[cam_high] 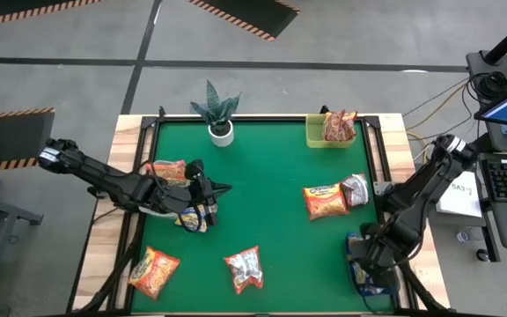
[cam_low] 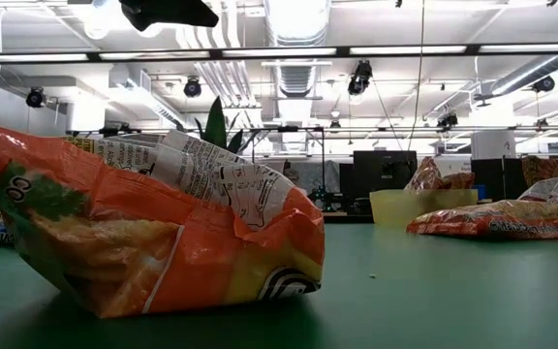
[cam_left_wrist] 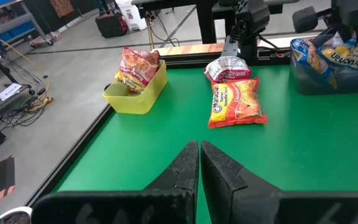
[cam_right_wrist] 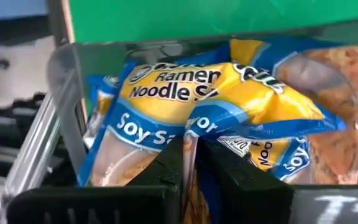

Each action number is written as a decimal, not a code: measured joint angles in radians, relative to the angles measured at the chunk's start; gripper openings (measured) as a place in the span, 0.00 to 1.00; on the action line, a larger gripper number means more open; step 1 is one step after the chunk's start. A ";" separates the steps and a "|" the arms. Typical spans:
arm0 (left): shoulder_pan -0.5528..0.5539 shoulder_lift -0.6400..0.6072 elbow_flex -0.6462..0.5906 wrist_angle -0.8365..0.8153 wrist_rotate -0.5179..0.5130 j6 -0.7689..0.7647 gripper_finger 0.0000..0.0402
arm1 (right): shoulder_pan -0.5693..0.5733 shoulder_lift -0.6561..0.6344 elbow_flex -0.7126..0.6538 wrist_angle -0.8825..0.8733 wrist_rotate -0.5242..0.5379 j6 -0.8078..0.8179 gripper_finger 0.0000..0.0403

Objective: Sort Maruchan noodles
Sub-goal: Put the blue noodle pack into the black bin

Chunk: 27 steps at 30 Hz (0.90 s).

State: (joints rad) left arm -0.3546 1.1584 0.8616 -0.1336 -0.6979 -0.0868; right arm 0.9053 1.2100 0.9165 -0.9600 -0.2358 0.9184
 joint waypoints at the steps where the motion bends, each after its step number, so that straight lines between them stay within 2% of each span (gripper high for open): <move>1: 0.000 0.000 0.000 0.000 0.000 0.000 0.00 | 0.000 0.008 0.000 -0.001 0.000 0.031 0.09; 6: 0.000 0.001 0.000 0.000 0.000 -0.003 0.00 | 0.000 0.015 0.000 -0.003 0.000 0.107 0.13; 11: 0.000 0.002 0.000 -0.001 0.002 -0.026 0.00 | 0.000 -0.003 0.004 -0.013 0.000 0.164 0.22; 18: -0.003 0.002 0.000 -0.001 0.003 -0.049 0.00 | 0.000 -0.012 0.091 -0.097 -0.003 0.241 0.30; 22: -0.008 0.002 0.000 -0.001 0.008 -0.056 0.00 | 0.000 -0.011 0.163 -0.156 0.003 0.351 0.30; 27: -0.025 0.002 0.000 -0.001 0.010 -0.057 0.00 | 0.015 0.004 0.192 -0.162 0.009 0.455 0.20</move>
State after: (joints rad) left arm -0.3795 1.1606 0.8616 -0.1345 -0.6881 -0.1436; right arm 0.9203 1.2144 1.1080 -1.1221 -0.2272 1.3739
